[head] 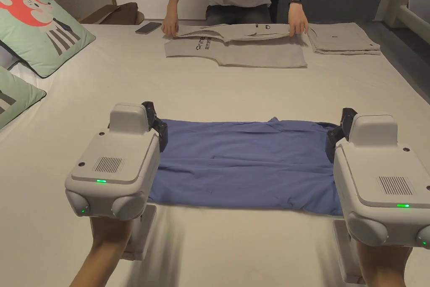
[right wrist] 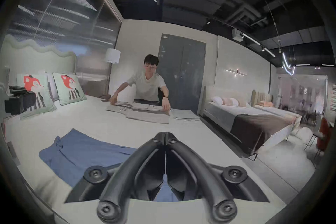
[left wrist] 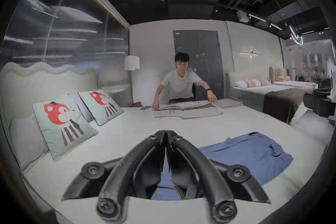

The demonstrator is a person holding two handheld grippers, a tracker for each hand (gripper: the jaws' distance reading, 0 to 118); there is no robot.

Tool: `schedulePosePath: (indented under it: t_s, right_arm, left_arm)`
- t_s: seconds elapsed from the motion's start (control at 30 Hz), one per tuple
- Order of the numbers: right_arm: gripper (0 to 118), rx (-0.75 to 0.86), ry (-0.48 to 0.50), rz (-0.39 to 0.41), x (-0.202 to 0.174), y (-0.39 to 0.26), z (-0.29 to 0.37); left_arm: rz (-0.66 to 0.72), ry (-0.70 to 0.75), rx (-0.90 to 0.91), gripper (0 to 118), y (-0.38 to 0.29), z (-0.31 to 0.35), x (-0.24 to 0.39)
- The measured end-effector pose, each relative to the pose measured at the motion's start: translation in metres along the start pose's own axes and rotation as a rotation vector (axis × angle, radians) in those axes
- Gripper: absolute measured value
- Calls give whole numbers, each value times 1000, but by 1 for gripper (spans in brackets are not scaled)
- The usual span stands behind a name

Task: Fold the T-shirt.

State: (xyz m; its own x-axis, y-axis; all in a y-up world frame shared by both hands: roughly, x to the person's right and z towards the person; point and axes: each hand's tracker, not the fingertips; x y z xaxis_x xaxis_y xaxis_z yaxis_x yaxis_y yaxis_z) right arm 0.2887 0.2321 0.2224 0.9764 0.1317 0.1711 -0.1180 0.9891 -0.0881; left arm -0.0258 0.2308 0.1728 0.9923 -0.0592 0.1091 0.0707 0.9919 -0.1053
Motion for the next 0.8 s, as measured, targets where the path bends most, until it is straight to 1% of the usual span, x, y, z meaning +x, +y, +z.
schedulePosePath:
  t_s: [0.03,0.1,0.17,0.2,0.3,0.37,0.4,0.43,0.5,0.53,0.57,0.6,0.63,0.67,0.7,0.73,0.77,0.8]
  right_arm:
    - [0,-4,-2,-3,0,0,0]
    - [0,-9,-4,4,1,-1,0]
    - [0,-11,-3,1,3,-2,-2]
    - [0,-15,-1,1,4,-2,-4]
    - [0,-28,5,-7,8,-3,-7]
    - [0,-37,7,-8,10,-5,-10]
    - [0,-40,5,-5,10,-6,-12]
    - [0,-43,3,-3,10,-7,-13]
    - [0,-52,5,-5,10,-9,-16]
    - [0,-59,5,-3,11,-10,-17]
    - [0,-64,5,-1,11,-12,-19]
    - [0,-70,4,4,11,-13,-21]
    - [0,-75,2,6,12,-16,-22]
    - [0,-80,1,7,12,-17,-24]
    - [0,-87,2,10,13,-19,-27]
    - [0,-91,1,12,13,-20,-28]
    - [0,-96,-2,13,13,-22,-29]
    - [0,-101,-3,14,14,-24,-31]
  left_arm:
    - [-4,-14,-8,0,0,-1,-1]
    - [-25,19,-45,0,-2,-7,-4]
    - [33,-2,-141,0,-7,-17,-18]
    - [66,-16,-201,0,-8,-25,-27]
    - [116,-70,-461,0,-19,-51,-55]
    - [161,-98,-567,0,-32,-68,-76]
    - [151,-109,-628,0,-41,-71,-81]
    - [137,-101,-635,0,-48,-75,-87]
    - [90,-78,-705,0,-64,-85,-98]
    - [112,-64,-701,0,-70,-84,-100]
    - [116,-80,-730,0,-77,-87,-106]
    - [127,-67,-748,2,-84,-91,-110]
    - [135,-54,-755,14,-90,-93,-113]
    - [156,-32,-776,41,-95,-91,-114]
    - [190,-18,-793,83,-100,-93,-117]
    - [208,-15,-818,103,-105,-95,-118]
    - [217,-3,-841,110,-111,-96,-119]
    - [218,-11,-824,107,-113,-94,-117]
